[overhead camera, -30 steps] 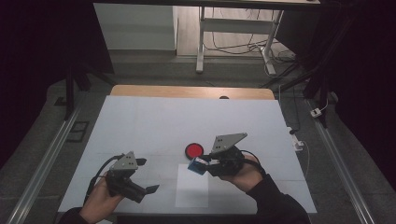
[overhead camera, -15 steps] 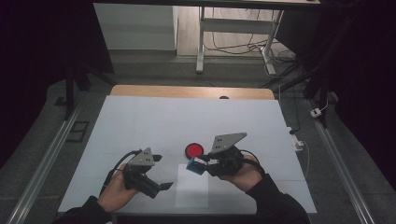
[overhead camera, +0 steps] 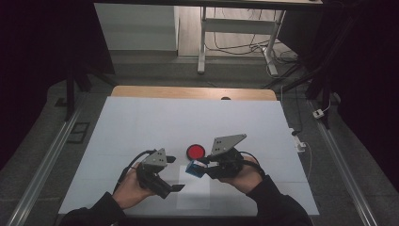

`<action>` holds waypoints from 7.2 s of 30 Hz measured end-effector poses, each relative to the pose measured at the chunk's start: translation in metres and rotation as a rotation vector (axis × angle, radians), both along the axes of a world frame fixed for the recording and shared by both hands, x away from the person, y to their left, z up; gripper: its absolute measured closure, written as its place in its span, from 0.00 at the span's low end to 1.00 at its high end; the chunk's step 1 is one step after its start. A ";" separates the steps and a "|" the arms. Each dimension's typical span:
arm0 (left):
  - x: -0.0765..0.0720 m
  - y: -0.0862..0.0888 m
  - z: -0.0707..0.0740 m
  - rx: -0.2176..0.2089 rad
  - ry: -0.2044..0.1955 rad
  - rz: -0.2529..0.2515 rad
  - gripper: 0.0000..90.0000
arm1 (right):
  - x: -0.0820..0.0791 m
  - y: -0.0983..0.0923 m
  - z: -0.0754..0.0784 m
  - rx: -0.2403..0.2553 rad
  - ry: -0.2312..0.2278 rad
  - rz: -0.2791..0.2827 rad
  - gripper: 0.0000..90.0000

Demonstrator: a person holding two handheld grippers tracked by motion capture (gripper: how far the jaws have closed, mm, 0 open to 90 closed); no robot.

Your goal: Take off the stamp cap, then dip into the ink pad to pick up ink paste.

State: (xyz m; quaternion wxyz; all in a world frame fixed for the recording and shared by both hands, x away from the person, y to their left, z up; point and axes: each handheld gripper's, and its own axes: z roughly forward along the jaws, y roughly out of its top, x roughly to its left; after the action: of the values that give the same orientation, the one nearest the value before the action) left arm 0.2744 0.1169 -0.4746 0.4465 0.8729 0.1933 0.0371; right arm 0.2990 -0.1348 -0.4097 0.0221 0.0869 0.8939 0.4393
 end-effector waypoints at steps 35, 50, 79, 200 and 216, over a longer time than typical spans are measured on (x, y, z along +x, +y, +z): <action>0.010 -0.015 -0.001 -0.122 -0.048 -0.248 0.69 | -0.004 0.002 -0.002 0.038 -0.002 0.111 0.78; 0.010 -0.014 0.000 -0.120 -0.042 -0.275 0.71 | -0.005 0.001 -0.001 0.044 -0.010 0.135 0.78; 0.012 -0.011 0.003 -0.147 -0.013 -0.304 0.76 | -0.005 -0.001 0.002 0.070 -0.018 0.173 0.78; -0.090 0.131 0.000 0.022 0.104 0.467 0.76 | 0.011 -0.017 -0.007 0.011 -0.076 -0.149 0.78; -0.089 0.132 -0.002 0.030 0.128 0.471 0.76 | 0.026 -0.016 -0.014 -0.013 -0.055 -0.198 0.78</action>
State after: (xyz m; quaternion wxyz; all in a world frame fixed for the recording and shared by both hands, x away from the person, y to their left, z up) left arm 0.1857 0.2486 -0.4765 0.3994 0.8108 0.4189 0.0877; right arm 0.3252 -0.1508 -0.4238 0.0905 0.1627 0.8828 0.4313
